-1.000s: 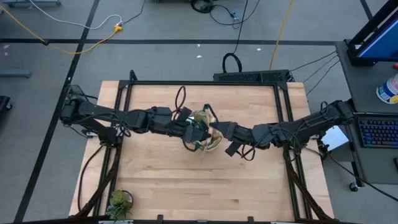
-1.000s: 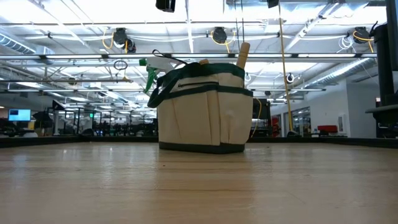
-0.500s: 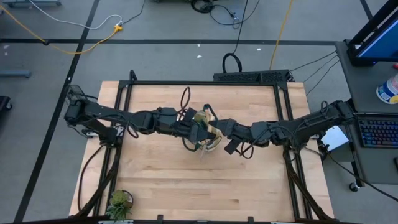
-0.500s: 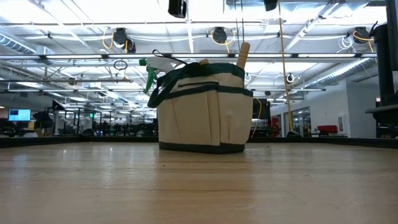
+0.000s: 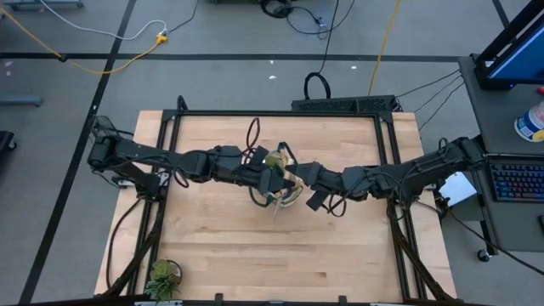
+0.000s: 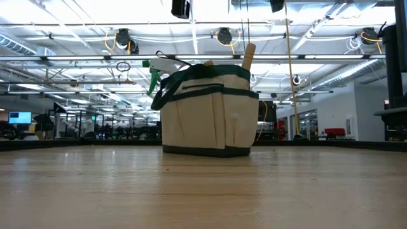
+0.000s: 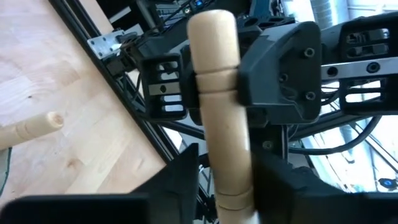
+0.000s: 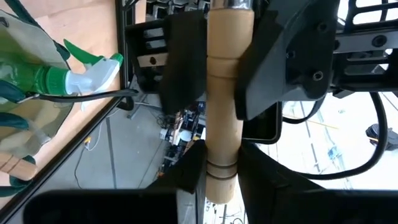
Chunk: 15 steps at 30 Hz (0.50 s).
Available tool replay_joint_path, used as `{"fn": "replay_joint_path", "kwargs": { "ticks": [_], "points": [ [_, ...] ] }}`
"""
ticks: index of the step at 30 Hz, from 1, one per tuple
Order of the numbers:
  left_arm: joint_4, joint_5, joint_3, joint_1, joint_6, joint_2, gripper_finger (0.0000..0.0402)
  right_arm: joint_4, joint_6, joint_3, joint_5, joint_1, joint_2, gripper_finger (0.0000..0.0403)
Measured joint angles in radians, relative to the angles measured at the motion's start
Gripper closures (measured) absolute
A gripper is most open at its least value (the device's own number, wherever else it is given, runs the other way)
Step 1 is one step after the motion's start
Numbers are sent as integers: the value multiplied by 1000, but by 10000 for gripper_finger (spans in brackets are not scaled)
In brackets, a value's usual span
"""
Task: Pick & Place Garden tools in Gardening bag
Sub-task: Put the trowel into the gardening bag
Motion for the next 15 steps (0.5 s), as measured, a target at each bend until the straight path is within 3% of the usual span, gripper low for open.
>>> {"fn": "replay_joint_path", "kwargs": {
  "ticks": [4,9,15],
  "points": [
    [-4,3,0,4,1,0,334,-22,-14,0,2,0,0,344],
    [-5,26,0,14,24,0,334,-31,-10,0,5,0,-1,337],
    [-22,22,0,10,53,0,334,-16,107,0,12,0,-1,283]
  ]
}}
